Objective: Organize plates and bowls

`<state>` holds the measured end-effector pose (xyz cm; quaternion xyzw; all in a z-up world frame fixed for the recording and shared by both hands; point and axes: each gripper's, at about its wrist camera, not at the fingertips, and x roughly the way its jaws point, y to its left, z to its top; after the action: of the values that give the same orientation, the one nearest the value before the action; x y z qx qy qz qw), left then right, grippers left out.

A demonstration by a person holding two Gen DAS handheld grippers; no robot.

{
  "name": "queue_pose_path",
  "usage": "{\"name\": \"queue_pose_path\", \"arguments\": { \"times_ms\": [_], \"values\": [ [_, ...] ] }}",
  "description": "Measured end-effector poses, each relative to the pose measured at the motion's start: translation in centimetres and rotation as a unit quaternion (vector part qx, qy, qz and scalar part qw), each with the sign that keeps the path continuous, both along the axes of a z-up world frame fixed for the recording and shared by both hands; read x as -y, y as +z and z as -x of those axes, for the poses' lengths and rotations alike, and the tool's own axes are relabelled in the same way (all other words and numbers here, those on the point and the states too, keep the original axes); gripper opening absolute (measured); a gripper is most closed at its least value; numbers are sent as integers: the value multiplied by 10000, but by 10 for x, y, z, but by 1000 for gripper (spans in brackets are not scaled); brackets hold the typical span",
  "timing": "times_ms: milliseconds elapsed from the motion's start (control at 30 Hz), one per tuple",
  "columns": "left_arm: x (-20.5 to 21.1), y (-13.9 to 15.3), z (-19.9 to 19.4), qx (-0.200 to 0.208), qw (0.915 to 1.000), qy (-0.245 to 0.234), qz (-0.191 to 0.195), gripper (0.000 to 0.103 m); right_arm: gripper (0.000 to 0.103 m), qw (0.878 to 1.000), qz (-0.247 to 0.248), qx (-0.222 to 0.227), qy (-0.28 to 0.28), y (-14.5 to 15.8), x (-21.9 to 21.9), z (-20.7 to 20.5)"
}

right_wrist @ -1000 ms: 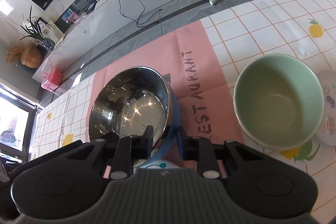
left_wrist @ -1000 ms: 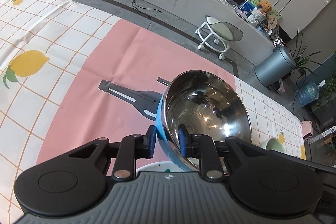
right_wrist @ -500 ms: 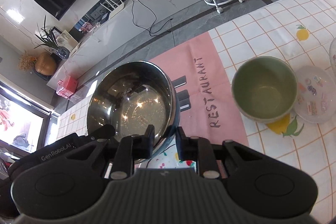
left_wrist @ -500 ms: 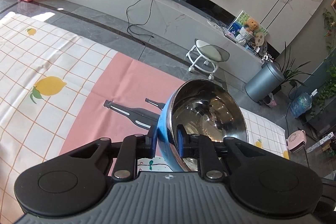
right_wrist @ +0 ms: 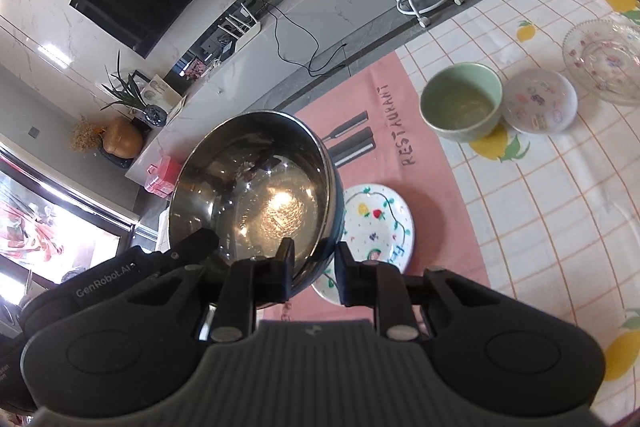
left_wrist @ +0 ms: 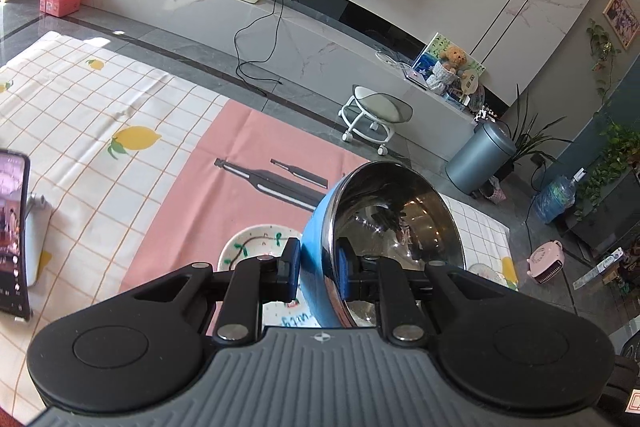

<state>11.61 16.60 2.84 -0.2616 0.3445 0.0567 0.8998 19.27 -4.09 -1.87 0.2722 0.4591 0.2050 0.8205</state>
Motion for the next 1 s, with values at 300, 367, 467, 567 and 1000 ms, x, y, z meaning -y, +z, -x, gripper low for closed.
{"name": "queue_pose_path", "arguments": {
  "times_ms": [300,367,467,567,1000],
  "values": [
    [9,-25,52,-219,9990,-47,383,21,19,9988,-250,-351,-223,-19,32,64],
    [10,-31,59,-281,9985,-56,458,21,19,9988,-235,-323,-267,-21,37,74],
    [14,-42,68,-403,9979,-82,504,21,19,9992,-116,-206,-315,-21,41,85],
    [20,-51,75,-564,9973,-119,462,21,18,9993,68,-118,-345,-24,40,91],
    [31,-74,75,-1107,9933,-259,202,22,17,9977,303,-514,-333,-56,40,93]
  ]
}}
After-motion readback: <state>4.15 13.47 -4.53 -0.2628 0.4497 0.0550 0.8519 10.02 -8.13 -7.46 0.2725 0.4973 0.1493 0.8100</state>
